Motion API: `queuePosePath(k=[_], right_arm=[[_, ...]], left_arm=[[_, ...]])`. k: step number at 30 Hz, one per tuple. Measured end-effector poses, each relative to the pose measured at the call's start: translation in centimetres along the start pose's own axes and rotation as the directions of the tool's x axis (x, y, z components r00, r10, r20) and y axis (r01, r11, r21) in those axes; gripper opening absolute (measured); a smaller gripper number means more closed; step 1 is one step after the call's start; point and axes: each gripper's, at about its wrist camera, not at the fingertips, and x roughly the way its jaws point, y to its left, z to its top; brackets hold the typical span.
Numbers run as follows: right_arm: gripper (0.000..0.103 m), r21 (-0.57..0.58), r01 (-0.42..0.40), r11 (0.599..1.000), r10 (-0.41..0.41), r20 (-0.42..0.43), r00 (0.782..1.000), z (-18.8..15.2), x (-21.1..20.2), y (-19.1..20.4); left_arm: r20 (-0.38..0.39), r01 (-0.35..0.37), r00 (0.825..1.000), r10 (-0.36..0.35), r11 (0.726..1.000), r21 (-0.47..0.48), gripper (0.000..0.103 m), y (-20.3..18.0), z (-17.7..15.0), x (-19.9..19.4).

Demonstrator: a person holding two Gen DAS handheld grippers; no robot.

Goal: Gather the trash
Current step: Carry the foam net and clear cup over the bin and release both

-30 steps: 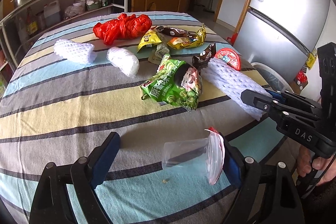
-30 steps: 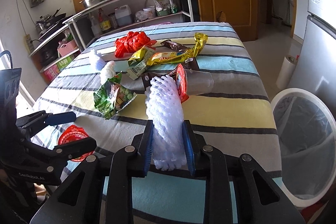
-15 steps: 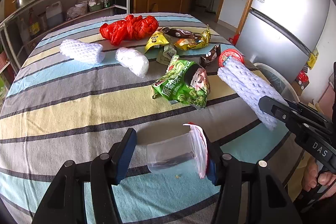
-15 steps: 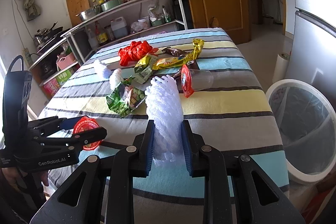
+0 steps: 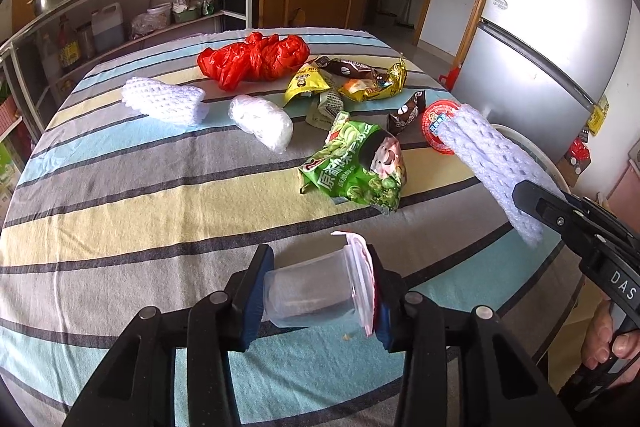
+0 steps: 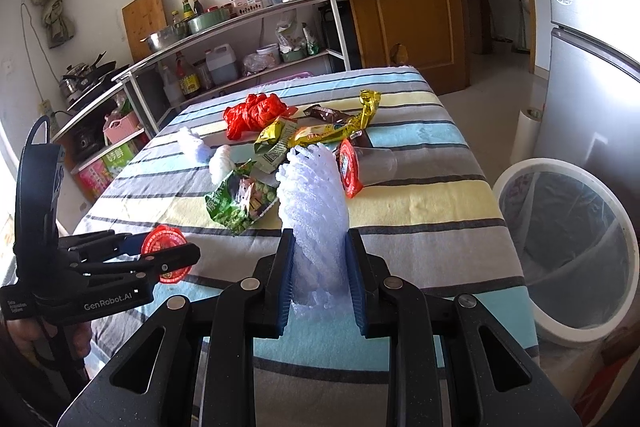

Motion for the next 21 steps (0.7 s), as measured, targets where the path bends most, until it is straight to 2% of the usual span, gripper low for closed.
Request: queuePosePath(k=[8,14,18,21], right_arm=[[0.026,0.042,0.030,0.999,-0.032,0.058,0.998,0.9,-2.0,-1.4],[0.026,0.087,0.102,0.991,-0.110,0.097,0.989,1.8,-4.0,-3.7],[0.026,0.125,0.159,0.979,-0.174,0.123,0.977,2.1,-5.7,-5.8],[0.026,0.158,0.208,0.965,-0.229,0.131,0.965,2.3,-6.8,-7.6]], left_arm=[[0.044,0.033,0.998,-0.035,0.998,0.049,0.044,-2.3,2.5,-1.2],[0.084,0.080,0.992,-0.089,0.991,0.111,0.044,-6.0,5.2,-1.4],[0.080,0.153,0.983,-0.167,0.976,0.157,0.044,-9.2,7.2,-0.6],[0.089,0.169,0.977,-0.192,0.962,0.216,0.044,-12.3,8.5,0.1]])
